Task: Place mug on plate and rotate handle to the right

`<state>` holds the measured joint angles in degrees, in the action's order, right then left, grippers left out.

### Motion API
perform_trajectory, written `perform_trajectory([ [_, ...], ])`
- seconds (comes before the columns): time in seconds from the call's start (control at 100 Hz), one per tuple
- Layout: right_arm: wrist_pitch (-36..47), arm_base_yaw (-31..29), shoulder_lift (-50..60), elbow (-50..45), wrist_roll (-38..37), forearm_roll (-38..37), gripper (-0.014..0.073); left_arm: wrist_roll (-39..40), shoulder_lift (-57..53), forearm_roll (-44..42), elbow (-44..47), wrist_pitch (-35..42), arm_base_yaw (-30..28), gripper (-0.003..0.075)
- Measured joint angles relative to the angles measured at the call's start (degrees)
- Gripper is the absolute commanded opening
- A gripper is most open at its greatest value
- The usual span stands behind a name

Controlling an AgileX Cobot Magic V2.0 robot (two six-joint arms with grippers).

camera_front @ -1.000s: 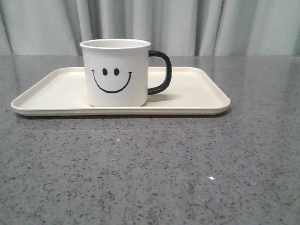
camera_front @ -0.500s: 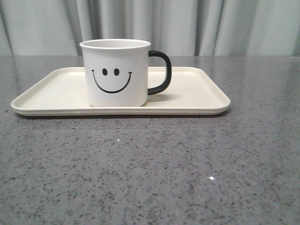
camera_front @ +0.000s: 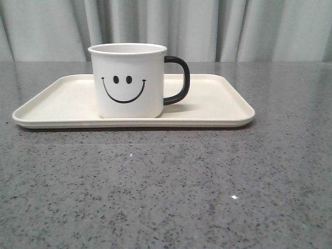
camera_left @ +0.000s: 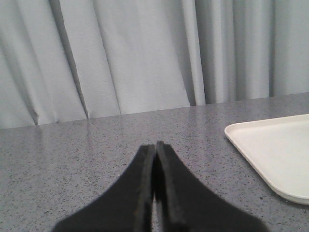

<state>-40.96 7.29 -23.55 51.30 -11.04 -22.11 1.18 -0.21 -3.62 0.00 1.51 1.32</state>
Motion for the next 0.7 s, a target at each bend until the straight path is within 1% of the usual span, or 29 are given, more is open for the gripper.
perform_trajectory([
  [0.51, 0.0, 0.0, 0.1, 0.0, 0.0, -0.1, -0.0109, 0.0, 0.0, 0.0, 0.0, 0.0, 0.0, -0.0020],
  [0.7, 0.0, 0.0, 3.3, 0.0, 0.0, -0.3, -0.0109, 0.0, 0.0, 0.0, 0.0, 0.0, 0.0, -0.0020],
])
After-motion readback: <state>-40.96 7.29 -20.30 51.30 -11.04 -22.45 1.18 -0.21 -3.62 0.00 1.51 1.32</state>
